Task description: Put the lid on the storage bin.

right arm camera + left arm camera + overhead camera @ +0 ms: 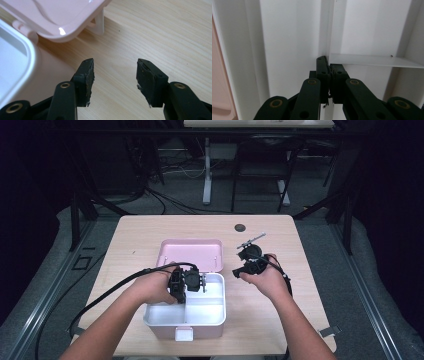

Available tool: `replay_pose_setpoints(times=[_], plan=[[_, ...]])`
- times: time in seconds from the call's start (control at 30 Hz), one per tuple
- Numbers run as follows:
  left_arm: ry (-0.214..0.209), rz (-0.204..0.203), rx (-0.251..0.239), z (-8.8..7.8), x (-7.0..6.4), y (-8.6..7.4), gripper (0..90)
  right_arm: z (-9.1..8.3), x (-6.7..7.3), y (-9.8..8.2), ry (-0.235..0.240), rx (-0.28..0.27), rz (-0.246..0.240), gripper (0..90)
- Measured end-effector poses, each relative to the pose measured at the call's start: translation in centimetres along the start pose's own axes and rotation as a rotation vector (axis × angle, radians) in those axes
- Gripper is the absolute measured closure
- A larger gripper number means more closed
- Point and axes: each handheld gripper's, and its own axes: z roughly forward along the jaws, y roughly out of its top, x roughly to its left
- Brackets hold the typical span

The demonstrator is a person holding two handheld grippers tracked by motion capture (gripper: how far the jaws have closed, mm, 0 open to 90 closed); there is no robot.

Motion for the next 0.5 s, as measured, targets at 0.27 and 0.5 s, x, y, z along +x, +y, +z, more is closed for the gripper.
replay_pose_setpoints(times=[0.27, 0.5], plan=[[0.001, 0.0, 0.001, 0.0, 0.0, 0.0, 86.8, -0.3, 0.6, 2.8, -0.017, 0.011, 0.018, 53.0], [0.001, -0.001, 0.0, 0.0, 0.0, 0.0, 86.8, 0.5, 0.9, 4.8, -0.039, -0.004, 0.052, 55.9]])
